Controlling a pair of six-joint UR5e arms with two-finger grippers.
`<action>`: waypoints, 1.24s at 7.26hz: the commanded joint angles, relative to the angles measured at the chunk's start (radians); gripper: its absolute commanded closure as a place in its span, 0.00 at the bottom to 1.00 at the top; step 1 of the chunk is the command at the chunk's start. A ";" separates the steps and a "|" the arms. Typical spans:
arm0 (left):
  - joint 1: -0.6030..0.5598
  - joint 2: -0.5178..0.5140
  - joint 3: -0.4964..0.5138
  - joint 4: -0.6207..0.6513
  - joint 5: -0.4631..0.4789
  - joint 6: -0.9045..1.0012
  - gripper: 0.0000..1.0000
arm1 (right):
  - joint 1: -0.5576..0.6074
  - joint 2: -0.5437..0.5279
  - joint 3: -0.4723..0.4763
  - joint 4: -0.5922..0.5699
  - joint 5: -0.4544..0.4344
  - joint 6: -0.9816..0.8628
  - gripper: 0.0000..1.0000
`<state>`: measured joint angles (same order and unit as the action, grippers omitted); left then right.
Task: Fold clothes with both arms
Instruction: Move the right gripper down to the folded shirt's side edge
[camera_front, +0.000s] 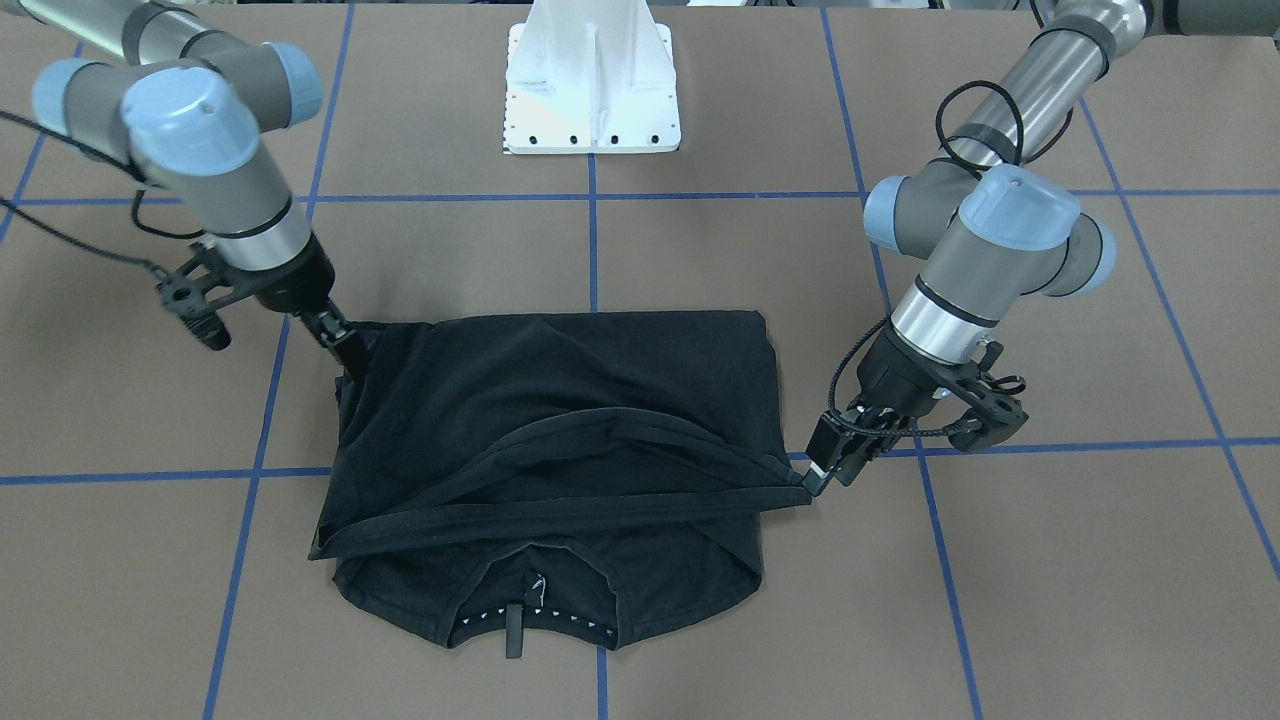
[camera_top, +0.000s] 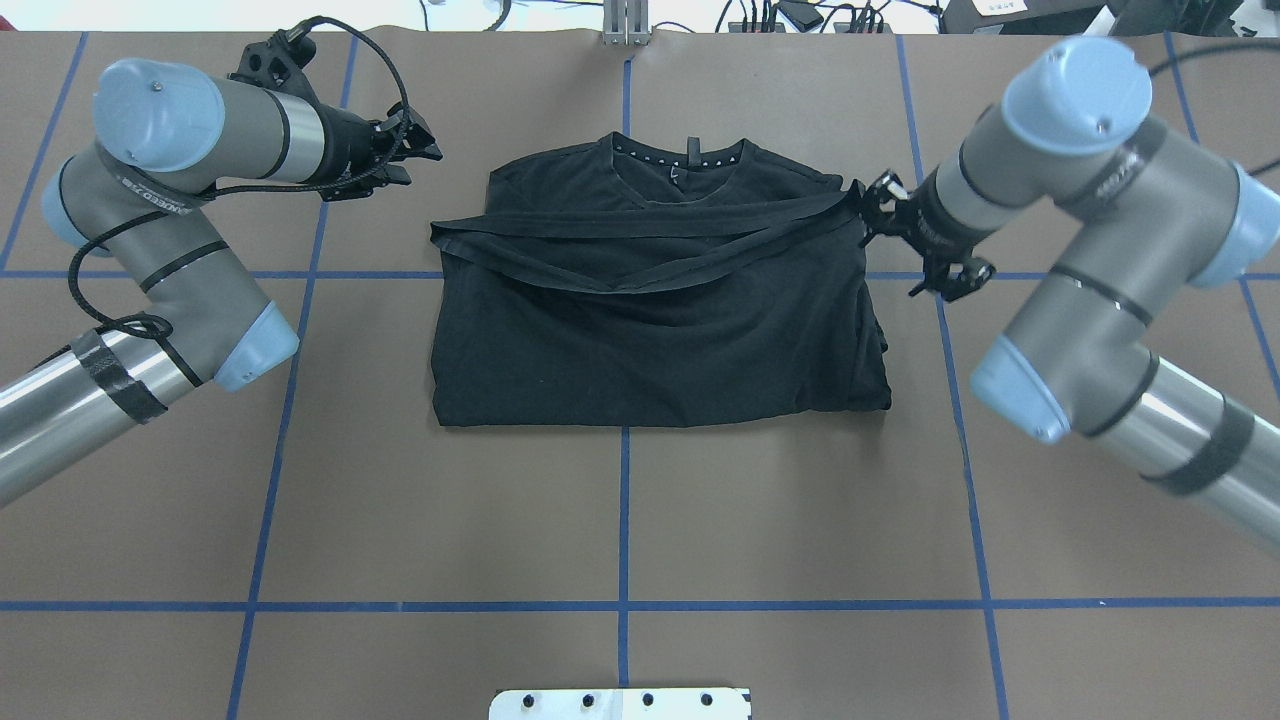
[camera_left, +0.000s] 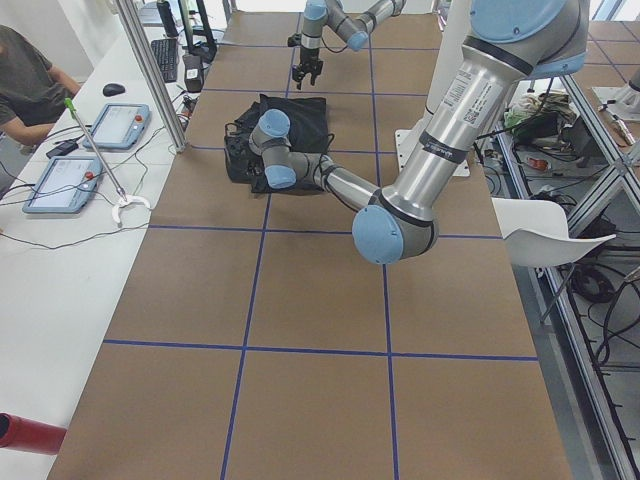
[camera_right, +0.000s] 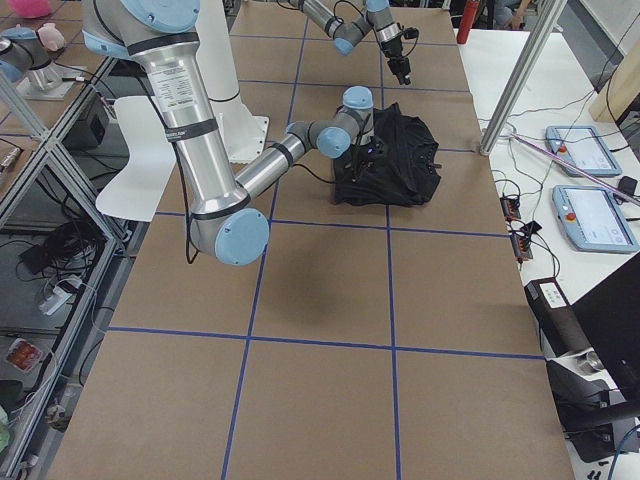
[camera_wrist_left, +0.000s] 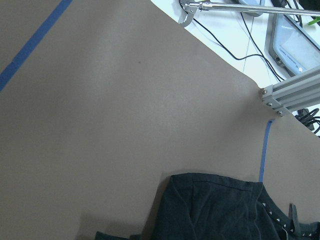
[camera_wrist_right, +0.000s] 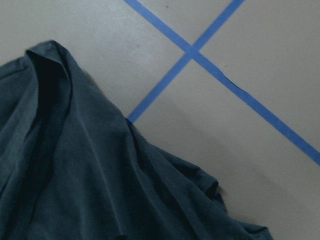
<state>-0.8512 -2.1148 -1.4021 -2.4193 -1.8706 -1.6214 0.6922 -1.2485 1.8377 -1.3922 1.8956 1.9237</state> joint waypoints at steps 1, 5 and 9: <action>0.000 -0.001 -0.005 0.006 0.001 0.000 0.43 | -0.065 -0.104 0.003 0.141 -0.073 0.031 0.27; 0.000 0.002 -0.011 0.008 0.002 -0.002 0.43 | -0.091 -0.108 -0.003 0.142 -0.073 0.034 0.35; -0.002 0.007 -0.029 0.022 0.001 -0.002 0.43 | -0.096 -0.109 -0.001 0.144 -0.069 0.034 1.00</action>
<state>-0.8528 -2.1086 -1.4228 -2.4079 -1.8694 -1.6229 0.5976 -1.3571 1.8345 -1.2488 1.8245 1.9573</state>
